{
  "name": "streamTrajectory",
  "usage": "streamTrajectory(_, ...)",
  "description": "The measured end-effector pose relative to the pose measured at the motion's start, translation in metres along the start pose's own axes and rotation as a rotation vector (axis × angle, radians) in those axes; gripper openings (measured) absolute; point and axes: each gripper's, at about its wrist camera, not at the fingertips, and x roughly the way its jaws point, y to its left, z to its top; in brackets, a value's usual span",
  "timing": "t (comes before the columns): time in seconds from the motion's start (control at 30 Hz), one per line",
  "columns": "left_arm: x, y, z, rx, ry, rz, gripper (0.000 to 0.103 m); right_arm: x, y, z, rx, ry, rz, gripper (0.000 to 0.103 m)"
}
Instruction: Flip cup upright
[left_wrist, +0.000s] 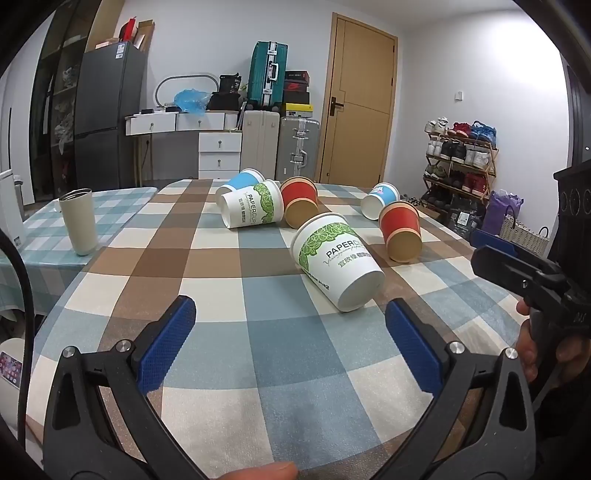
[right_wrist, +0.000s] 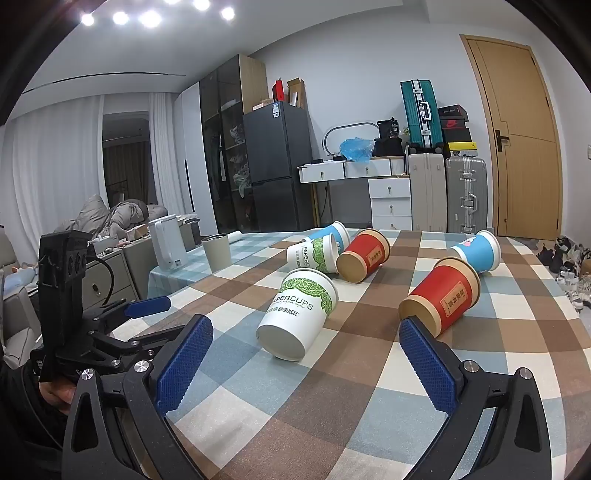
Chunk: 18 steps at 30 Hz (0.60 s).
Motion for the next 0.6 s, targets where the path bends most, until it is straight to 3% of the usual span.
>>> streamTrajectory(0.6, -0.0001, -0.0004, -0.0001, 0.005, -0.002, 0.003, 0.103, -0.0001, -0.0001, 0.0004, 0.001, 0.001, -0.001, 0.103)
